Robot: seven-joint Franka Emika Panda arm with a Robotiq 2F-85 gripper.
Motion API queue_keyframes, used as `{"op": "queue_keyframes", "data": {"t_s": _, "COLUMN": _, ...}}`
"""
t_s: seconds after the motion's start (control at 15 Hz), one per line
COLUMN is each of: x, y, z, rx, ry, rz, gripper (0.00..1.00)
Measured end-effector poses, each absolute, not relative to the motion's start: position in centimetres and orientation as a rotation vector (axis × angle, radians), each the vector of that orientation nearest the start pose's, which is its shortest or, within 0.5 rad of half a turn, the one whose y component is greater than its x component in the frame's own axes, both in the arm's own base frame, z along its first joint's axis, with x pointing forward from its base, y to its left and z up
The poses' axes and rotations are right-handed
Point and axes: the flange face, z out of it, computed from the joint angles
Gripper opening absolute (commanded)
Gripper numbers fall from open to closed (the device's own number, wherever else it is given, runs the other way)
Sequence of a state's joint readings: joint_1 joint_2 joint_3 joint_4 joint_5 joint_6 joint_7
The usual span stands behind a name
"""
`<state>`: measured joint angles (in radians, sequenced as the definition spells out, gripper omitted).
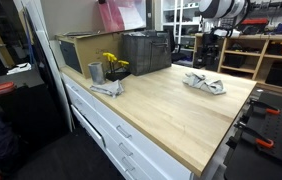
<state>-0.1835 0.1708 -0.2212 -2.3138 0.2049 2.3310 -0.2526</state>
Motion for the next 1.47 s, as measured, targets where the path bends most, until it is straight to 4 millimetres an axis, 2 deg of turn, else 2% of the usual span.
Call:
{"op": "queue_keyframes", "data": {"t_s": 0.33, "x": 47.1, "y": -20.7, "z": 21.0, "rx": -2.971, "ry": 0.535, "rz": 0.121, "gripper": 1.0}}
{"op": "queue_keyframes", "data": {"t_s": 0.47, "x": 47.1, "y": -21.2, "z": 19.7, "rx": -2.961, "ry": 0.567, "rz": 0.127, "gripper": 0.72}}
{"op": "queue_keyframes", "data": {"t_s": 0.67, "x": 47.5, "y": -21.9, "z": 18.7, "rx": -2.94, "ry": 0.611, "rz": 0.111, "gripper": 0.49}}
{"op": "queue_keyframes", "data": {"t_s": 0.93, "x": 48.7, "y": -22.1, "z": 19.2, "rx": -2.929, "ry": 0.617, "rz": 0.071, "gripper": 0.18}}
{"op": "queue_keyframes", "data": {"t_s": 1.0, "x": 49.0, "y": -22.1, "z": 19.4, "rx": -2.93, "ry": 0.613, "rz": 0.062, "gripper": 0.54}}
{"op": "queue_keyframes", "data": {"t_s": 1.2, "x": 49.7, "y": -21.9, "z": 19.8, "rx": -2.938, "ry": 0.594, "rz": 0.044, "gripper": 0.64}}
{"op": "queue_keyframes", "data": {"t_s": 1.47, "x": 49.6, "y": -21.8, "z": 19.6, "rx": -2.978, "ry": 0.531, "rz": 0.068, "gripper": 0.94}}
